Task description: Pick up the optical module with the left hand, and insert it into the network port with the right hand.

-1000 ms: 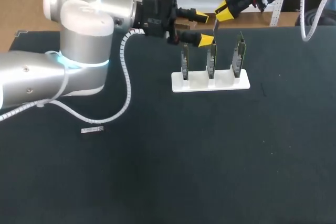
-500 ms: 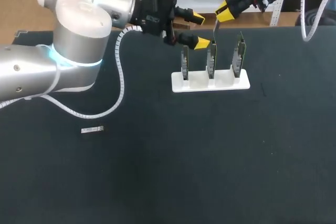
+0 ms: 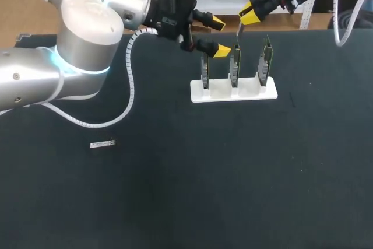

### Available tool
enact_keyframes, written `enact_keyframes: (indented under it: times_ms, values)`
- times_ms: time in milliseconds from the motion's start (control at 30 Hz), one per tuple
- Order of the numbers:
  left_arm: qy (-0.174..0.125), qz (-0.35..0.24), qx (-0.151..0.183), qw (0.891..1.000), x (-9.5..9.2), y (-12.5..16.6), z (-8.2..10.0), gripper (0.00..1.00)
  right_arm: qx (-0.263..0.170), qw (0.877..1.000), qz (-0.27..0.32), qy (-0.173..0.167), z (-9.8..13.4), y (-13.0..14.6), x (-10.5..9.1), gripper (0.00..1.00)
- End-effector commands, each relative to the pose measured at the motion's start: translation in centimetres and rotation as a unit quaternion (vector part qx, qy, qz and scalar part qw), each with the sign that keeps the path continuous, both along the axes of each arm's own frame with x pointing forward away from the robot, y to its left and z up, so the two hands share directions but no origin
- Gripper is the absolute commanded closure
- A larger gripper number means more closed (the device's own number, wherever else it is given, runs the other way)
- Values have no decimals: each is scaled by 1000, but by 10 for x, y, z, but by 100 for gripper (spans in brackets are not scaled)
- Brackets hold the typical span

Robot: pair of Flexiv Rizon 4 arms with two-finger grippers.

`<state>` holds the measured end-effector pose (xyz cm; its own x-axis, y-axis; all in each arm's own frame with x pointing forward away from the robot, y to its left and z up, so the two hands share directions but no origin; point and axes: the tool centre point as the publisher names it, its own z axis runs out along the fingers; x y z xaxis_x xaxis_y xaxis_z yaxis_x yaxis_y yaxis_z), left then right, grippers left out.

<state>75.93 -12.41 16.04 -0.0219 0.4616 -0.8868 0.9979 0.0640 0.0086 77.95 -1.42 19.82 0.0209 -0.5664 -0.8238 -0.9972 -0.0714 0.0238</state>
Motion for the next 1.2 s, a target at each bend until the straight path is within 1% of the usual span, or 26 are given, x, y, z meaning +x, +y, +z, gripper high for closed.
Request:
enact_keyframes:
  times_ms: [33, 400, 1200]
  values:
    - [3, 2, 7, 1000, 0, 0, 0, 0, 0, 1000, 1, 0, 0, 0, 1, 100]
    - [7, 3, 15, 1000, 0, -3, -2, 0, 1, 1000, 1, 2, -1, -1, 1, 100]
    - [8, 0, 14, 1000, 1, -4, -2, 0, -9, 1000, 6, 8, -4, -1, -1, 100]
